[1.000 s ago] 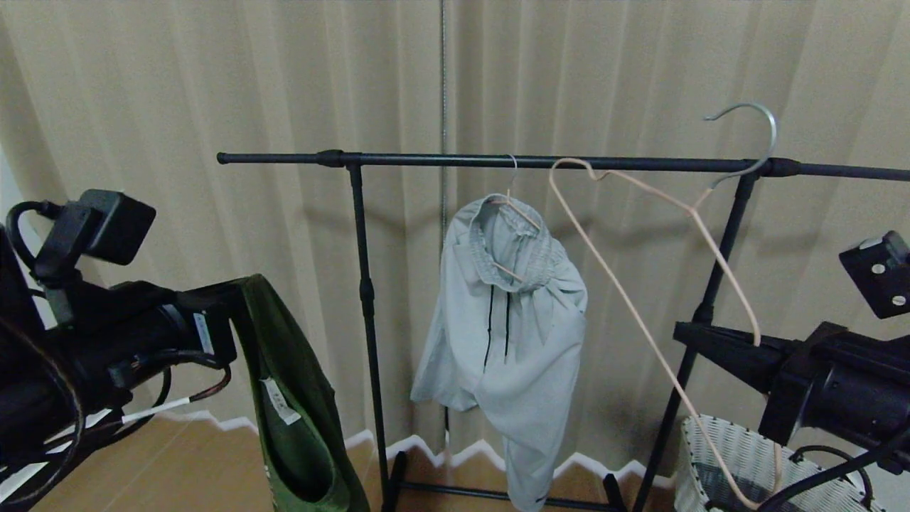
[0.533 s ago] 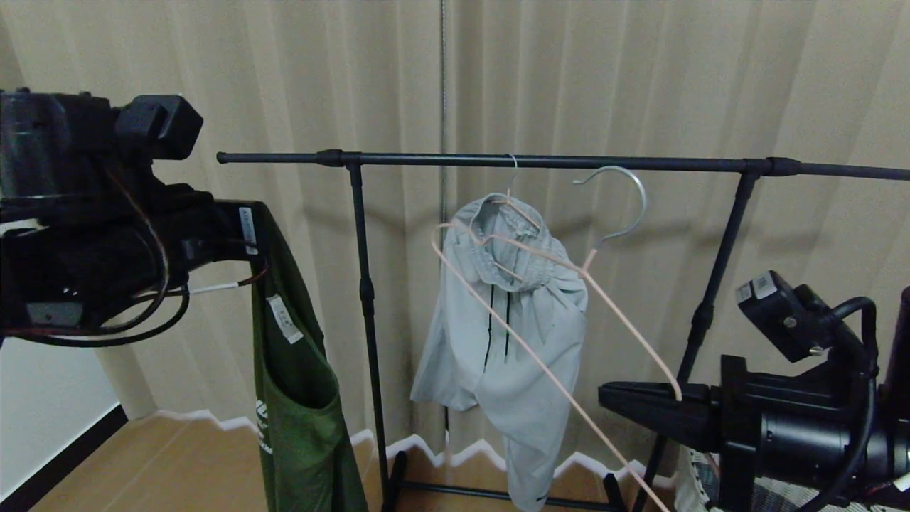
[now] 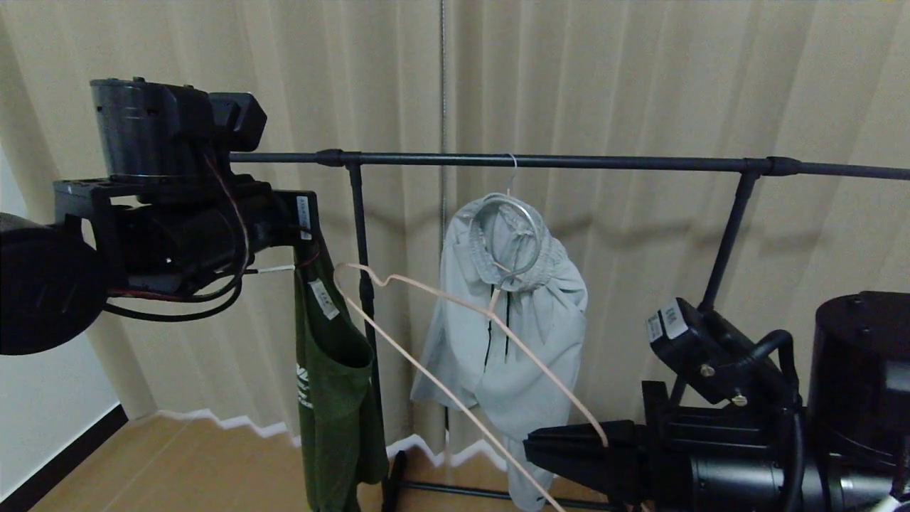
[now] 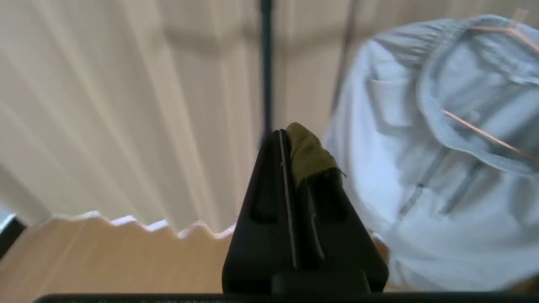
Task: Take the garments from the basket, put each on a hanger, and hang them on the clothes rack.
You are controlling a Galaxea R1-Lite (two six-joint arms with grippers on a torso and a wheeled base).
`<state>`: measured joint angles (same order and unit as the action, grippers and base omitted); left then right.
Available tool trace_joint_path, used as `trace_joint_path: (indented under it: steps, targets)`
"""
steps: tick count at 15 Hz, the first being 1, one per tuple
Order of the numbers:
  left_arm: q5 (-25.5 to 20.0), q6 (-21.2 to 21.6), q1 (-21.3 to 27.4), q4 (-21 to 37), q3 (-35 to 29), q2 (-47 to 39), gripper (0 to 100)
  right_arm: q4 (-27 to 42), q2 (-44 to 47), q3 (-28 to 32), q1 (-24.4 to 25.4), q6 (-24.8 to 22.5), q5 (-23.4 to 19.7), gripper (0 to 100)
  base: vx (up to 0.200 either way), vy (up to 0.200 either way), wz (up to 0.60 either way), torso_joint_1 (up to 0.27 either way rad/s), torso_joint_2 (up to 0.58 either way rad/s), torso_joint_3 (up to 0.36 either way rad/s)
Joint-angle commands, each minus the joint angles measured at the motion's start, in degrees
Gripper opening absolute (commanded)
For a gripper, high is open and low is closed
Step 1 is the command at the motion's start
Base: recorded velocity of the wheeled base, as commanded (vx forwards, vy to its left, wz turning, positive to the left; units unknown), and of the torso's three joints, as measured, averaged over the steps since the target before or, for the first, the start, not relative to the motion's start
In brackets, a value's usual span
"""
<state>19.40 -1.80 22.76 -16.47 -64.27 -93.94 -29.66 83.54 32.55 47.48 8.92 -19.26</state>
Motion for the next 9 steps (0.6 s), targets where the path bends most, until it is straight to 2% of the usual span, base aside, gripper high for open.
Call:
trace_joint_path:
  steps: [1,7,9]
  targets:
    - [0.0,-0.1,0.8,-0.1,0.1,0.0,0,-0.3,3.0,1.5,0.3,0.9,0.0,0,0.000,0.000,0.00,0.000,0.00,0.000]
    - [0.1,-1.8,0.5,-0.2,2.1,0.0,0,-0.2,2.8,2.7,0.8,1.3,0.0,0,0.000,0.000,0.00,0.000,0.00,0.000]
    - [3.1,-1.6,0.1,-0.2,2.0,-0.5,0,-0.2,2.2,2.2,3.2,1.4,0.1,0,0.000,0.000,0.00,0.000,0.00,0.000]
